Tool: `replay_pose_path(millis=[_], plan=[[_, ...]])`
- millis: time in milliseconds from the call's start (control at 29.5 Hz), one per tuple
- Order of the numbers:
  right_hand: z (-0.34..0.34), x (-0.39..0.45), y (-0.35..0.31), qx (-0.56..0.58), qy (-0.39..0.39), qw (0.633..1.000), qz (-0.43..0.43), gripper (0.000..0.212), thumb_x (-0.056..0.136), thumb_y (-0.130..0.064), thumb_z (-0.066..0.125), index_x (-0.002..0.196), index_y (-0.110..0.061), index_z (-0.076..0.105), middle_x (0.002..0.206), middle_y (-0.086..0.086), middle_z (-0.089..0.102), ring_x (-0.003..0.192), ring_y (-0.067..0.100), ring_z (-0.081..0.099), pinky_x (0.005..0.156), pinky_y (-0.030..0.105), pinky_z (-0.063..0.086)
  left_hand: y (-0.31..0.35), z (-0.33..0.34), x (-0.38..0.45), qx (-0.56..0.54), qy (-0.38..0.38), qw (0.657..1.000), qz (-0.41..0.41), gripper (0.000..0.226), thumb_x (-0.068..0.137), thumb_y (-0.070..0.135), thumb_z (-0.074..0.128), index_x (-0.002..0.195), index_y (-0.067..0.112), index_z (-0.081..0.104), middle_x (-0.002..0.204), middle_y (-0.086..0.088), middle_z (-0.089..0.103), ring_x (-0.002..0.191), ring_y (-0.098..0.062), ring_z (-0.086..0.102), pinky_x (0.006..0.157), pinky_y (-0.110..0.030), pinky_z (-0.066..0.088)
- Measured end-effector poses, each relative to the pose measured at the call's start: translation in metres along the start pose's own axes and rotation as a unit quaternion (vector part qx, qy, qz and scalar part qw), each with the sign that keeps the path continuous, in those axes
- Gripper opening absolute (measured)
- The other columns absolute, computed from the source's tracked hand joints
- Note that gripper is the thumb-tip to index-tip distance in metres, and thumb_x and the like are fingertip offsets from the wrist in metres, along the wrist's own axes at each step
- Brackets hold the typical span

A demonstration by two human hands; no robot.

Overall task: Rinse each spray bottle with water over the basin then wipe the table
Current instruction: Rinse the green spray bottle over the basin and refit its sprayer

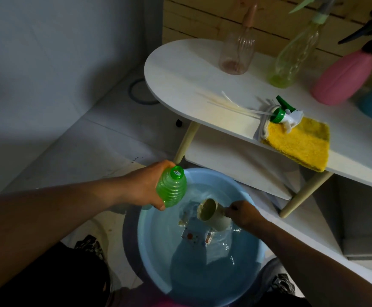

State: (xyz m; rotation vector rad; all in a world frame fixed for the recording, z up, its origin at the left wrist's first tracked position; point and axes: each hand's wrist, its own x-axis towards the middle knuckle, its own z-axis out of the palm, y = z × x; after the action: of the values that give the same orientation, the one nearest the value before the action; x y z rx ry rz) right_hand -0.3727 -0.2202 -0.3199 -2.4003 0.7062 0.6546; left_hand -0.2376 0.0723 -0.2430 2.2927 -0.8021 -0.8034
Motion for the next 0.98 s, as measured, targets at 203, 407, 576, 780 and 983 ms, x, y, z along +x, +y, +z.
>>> replay_pose_path(millis=[203, 407, 576, 780, 983], plan=[[-0.047, -0.019, -0.019, 0.082, 0.029, 0.996, -0.023, 0.043, 0.087, -0.049, 0.074, 0.082, -0.007, 0.072, 0.066, 0.001, 0.059, 0.061, 0.013, 0.051, 0.057, 0.027, 0.037, 0.000, -0.002, 0.003, 0.017, 0.002, 1.000, 0.004, 0.100, 0.054, 0.015, 0.094, 0.132, 0.043, 0.038, 0.131, 0.010, 0.045, 0.117, -0.016, 0.054, 0.093, -0.038, 0.054], [-0.102, -0.046, -0.045, 0.024, 0.065, 0.995, -0.071, 0.040, 0.086, -0.053, 0.073, 0.077, -0.013, 0.072, 0.075, 0.006, 0.068, 0.071, 0.021, 0.059, 0.064, 0.035, 0.046, 0.002, -0.006, 0.003, 0.040, 0.008, 0.999, -0.004, 0.103, 0.051, 0.021, 0.098, 0.137, 0.037, 0.042, 0.128, 0.011, 0.053, 0.114, -0.015, 0.057, 0.094, -0.035, 0.053], [-0.145, -0.082, -0.069, 0.048, 0.090, 0.989, -0.111, 0.038, 0.086, -0.049, 0.075, 0.075, -0.013, 0.072, 0.073, 0.007, 0.070, 0.068, 0.018, 0.057, 0.064, 0.033, 0.044, 0.006, -0.007, 0.006, 0.053, 0.011, 0.999, -0.002, 0.108, 0.046, 0.033, 0.101, 0.137, 0.040, 0.044, 0.130, 0.017, 0.056, 0.118, -0.012, 0.057, 0.096, -0.032, 0.051], [-0.176, -0.113, -0.095, 0.070, 0.137, 0.977, -0.146, 0.038, 0.083, -0.051, 0.076, 0.075, -0.014, 0.075, 0.081, 0.010, 0.075, 0.074, 0.023, 0.060, 0.069, 0.038, 0.049, 0.025, -0.005, 0.008, 0.081, 0.031, 0.996, 0.022, 0.108, 0.054, 0.032, 0.100, 0.144, 0.032, 0.042, 0.139, 0.007, 0.052, 0.123, -0.016, 0.053, 0.099, -0.030, 0.046], [-0.183, -0.126, -0.112, 0.051, 0.169, 0.969, -0.175, 0.036, 0.084, -0.052, 0.074, 0.073, -0.018, 0.073, 0.079, 0.006, 0.074, 0.074, 0.029, 0.063, 0.066, 0.039, 0.050, 0.032, -0.001, 0.011, 0.091, 0.033, 0.995, 0.029, 0.104, 0.053, 0.036, 0.100, 0.140, 0.035, 0.042, 0.135, 0.009, 0.055, 0.118, -0.016, 0.055, 0.097, -0.035, 0.049]])
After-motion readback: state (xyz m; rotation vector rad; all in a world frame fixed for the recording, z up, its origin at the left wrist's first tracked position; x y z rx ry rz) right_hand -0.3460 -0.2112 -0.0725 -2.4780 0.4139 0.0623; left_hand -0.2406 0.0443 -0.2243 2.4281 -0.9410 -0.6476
